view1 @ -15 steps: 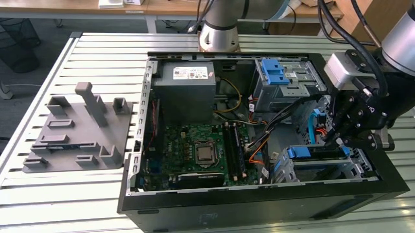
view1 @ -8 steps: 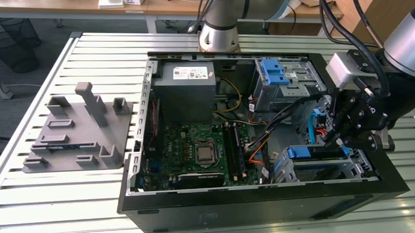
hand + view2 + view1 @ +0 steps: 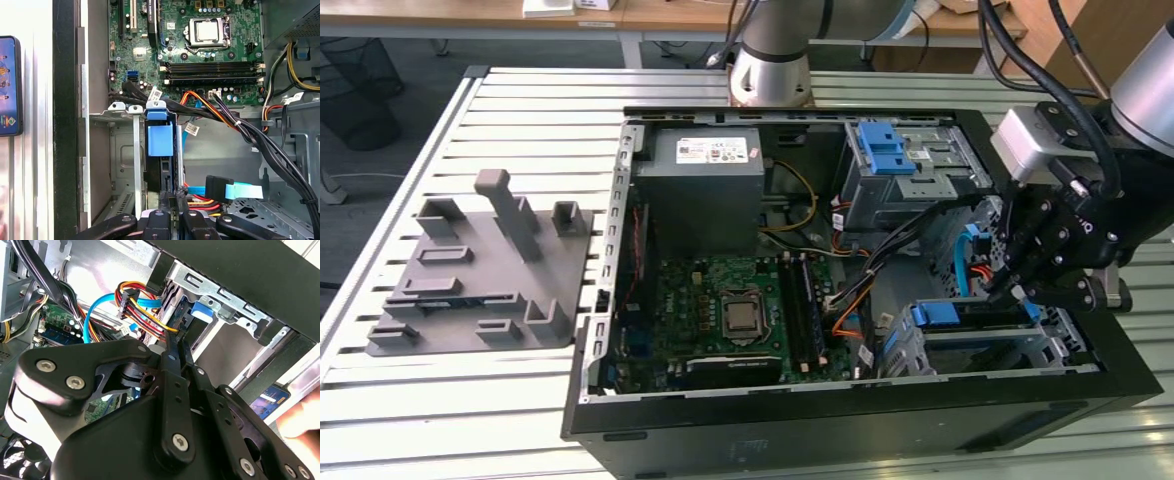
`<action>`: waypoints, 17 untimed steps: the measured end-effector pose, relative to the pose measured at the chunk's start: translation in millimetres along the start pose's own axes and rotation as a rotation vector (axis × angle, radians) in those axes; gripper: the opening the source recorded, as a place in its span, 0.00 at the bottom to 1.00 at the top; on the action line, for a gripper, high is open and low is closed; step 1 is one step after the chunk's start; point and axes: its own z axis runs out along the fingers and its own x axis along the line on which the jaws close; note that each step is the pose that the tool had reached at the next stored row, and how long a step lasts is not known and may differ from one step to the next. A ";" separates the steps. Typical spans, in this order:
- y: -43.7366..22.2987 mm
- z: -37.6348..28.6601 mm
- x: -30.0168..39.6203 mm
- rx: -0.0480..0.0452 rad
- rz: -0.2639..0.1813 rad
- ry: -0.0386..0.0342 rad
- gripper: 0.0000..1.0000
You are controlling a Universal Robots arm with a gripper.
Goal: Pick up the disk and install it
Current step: 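Insert the first disk wire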
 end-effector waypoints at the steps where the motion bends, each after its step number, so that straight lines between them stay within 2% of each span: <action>1: 0.0 0.0 0.0 -0.0001 0.000 -0.0001 0.16; 17: -2.3 2.9 -0.1 -0.0062 0.006 0.0000 0.16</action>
